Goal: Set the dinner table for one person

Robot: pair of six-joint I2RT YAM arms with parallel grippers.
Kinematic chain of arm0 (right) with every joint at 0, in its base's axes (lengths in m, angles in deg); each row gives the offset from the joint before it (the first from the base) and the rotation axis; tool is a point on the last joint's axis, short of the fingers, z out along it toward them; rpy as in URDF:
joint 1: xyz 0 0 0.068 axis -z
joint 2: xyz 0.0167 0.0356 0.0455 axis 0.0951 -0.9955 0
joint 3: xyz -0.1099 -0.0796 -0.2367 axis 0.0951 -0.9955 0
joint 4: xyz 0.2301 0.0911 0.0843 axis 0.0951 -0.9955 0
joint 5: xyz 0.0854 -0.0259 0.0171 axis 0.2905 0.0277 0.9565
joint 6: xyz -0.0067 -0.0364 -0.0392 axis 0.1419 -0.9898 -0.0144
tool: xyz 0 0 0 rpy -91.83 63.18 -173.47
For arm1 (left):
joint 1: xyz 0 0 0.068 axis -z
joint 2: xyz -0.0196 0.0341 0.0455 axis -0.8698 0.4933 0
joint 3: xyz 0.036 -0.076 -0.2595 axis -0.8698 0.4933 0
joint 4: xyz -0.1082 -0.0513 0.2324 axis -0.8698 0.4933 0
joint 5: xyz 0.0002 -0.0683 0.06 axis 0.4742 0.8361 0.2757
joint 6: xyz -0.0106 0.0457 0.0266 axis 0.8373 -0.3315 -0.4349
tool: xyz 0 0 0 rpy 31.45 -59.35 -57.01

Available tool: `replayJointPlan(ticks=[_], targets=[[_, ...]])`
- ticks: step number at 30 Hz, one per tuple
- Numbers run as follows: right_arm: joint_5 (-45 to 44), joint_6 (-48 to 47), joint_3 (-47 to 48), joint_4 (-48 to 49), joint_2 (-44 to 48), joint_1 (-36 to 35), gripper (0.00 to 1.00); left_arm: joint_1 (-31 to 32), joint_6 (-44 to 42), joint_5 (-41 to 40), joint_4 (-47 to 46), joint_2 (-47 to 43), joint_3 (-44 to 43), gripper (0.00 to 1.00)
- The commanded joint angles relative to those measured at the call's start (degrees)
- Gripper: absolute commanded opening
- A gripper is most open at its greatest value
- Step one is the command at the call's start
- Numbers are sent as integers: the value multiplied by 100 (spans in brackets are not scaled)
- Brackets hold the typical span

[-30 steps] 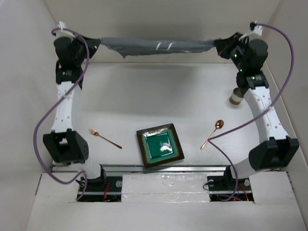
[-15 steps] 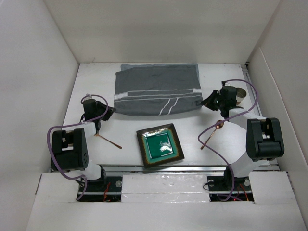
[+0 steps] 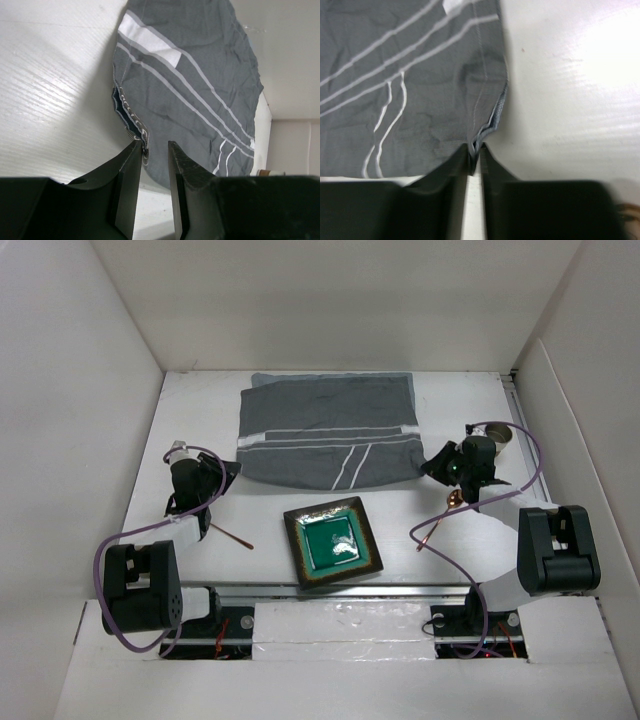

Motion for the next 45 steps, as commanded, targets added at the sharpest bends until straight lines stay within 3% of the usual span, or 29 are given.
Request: replayJointPlan(ticks=[1, 5, 9, 11, 12, 13, 16, 17, 18, 19, 21, 24, 28, 38, 41, 45], targets=[[-331, 2, -114, 21, 405, -48, 34, 71, -6, -141, -55, -562, 109, 37], [-394, 29, -141, -278, 1010, -109, 46, 71, 126, -238, 139, -1194, 135, 42], [-551, -67, -308, -604, 1818, -504, 47, 71, 241, -177, 323, -1958, 311, 39], [-474, -138, -650, -709, 2145, -741, 34, 71, 100, -63, 551, -2311, 294, 33], [-212, -190, -790, -727, 2408, -951, 6, 71, 39, 16, 753, -2678, 294, 30], [-26, -234, -966, -710, 2541, -1058, 0, 124, -31, 113, 868, -2856, 285, 19], [652, -297, -1722, -315, 2884, -1629, 0, 124, -225, 613, 1430, -3533, 92, 8], [487, -201, -1932, -340, 2929, -1796, 3, 124, -373, 893, 1544, -3656, -126, 8], [390, -191, -2004, -375, 2955, -1928, 35, 124, -540, 974, 1963, -3849, -328, 7], [302, -156, -2057, -376, 2921, -2103, 49, 124, -742, 1019, 2176, -3903, -539, 8], [607, -138, -2031, -192, 2780, -2183, 66, 124, -1364, 1168, 2868, -3790, -1260, 12], [836, -191, -1690, -148, 2079, -2394, 68, 177, -1954, 1598, 3327, -3491, -1823, 23], [1187, -235, -1477, 238, 945, -2456, 66, 334, -2334, 1705, 3646, -3262, -2114, 26], [2603, 616, -1688, 2644, -1051, -2281, 51, 335, -2502, 1467, 3743, -3113, -2079, 27], [2796, 828, -1776, 3138, -1377, -2281, 39, 335, -2502, 1467, 3743, -3086, -2115, 27], [3121, 1048, -1907, 3587, -1457, -2281, 0, 335, -2493, 1415, 3760, -3113, -2097, 27]])
